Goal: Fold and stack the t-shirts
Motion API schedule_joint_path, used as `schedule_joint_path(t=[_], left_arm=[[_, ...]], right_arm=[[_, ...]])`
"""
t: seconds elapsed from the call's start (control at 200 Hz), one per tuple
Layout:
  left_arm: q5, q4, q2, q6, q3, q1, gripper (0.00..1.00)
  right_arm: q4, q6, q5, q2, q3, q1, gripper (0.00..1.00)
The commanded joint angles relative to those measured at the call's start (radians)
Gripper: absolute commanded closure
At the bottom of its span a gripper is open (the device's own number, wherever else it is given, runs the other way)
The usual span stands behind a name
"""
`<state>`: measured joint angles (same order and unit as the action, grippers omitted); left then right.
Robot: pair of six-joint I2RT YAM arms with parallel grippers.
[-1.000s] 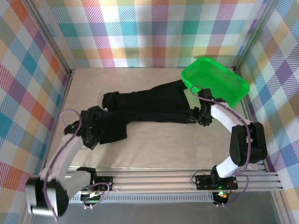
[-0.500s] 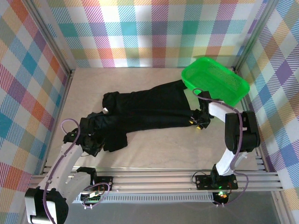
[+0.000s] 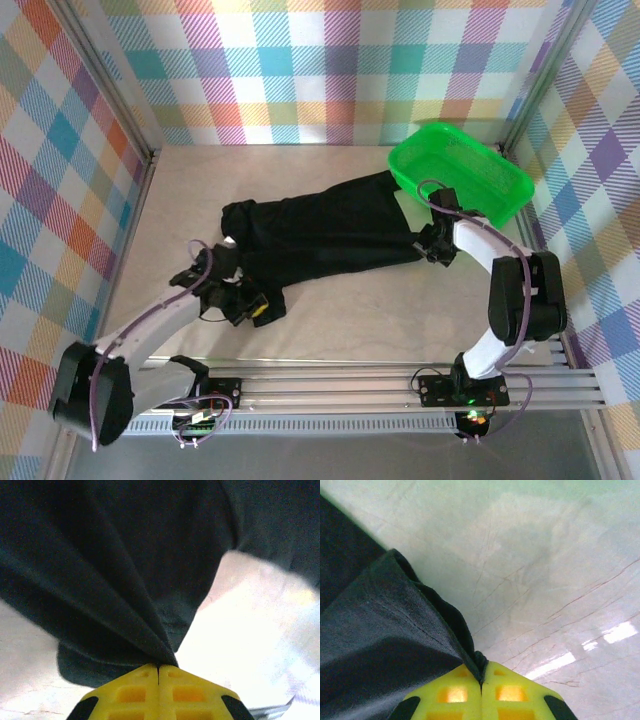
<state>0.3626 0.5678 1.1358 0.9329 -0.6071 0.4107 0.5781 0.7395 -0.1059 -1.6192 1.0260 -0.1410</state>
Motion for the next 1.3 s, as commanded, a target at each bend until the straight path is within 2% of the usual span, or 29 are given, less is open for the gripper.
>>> schedule_joint_path(t=[0.0,0.045,0.075,0.145,0.225,0.275,0.35,0.465,0.59,0.685,0.87,1.03,1.19,1.295], left_arm=[[0.031,0.008,0.034,-0.047,-0.078,0.051,0.62],[-0.001,0.077,0.013,-0.087,-0.116,0.049,0.44],[-0.032,0.126,-0.004,-0.113,-0.145,0.047,0.36],[-0.085,0.228,-0.039,-0.155,-0.205,0.019,0.29],[-0.156,0.333,-0.073,-0.172,-0.252,-0.044,0.29],[-0.231,0.416,-0.082,-0.172,-0.28,-0.102,0.35],[-0.287,0.491,-0.066,-0.179,-0.285,-0.235,0.41],[-0.271,0.401,-0.039,-0.187,-0.239,-0.392,0.42],[-0.272,0.282,0.045,-0.149,-0.179,-0.474,0.43],[-0.242,0.169,0.091,-0.117,-0.131,-0.513,0.43],[-0.286,0.15,0.162,-0.12,-0.124,-0.519,0.43],[-0.258,0.003,0.2,-0.112,-0.074,-0.523,0.43],[-0.229,-0.064,0.269,-0.099,-0.047,-0.523,0.63],[-0.244,-0.065,0.235,-0.093,-0.038,-0.523,0.88]], right_arm=[[0.064,-0.052,-0.07,0.029,0.023,0.007,1.0],[0.068,-0.058,-0.068,0.031,0.023,0.007,1.0],[0.071,-0.064,-0.068,0.03,0.022,0.007,1.0],[0.075,-0.068,-0.068,0.031,0.019,0.007,1.0],[0.076,-0.077,-0.064,0.033,0.017,0.007,1.0],[0.076,-0.083,-0.062,0.031,0.017,0.007,1.0],[0.077,-0.09,-0.054,0.029,0.017,0.007,1.0],[0.072,-0.101,-0.035,0.023,0.016,0.007,1.0],[0.069,-0.11,-0.011,0.019,0.016,0.007,1.0],[0.064,-0.115,0.002,0.018,0.017,0.007,1.0],[0.069,-0.123,0.02,0.021,0.024,0.007,1.0],[0.068,-0.12,0.043,0.02,0.024,0.007,1.0],[0.069,-0.126,0.048,0.022,0.02,0.007,1.0],[0.067,-0.127,0.057,0.03,0.022,0.006,1.0]])
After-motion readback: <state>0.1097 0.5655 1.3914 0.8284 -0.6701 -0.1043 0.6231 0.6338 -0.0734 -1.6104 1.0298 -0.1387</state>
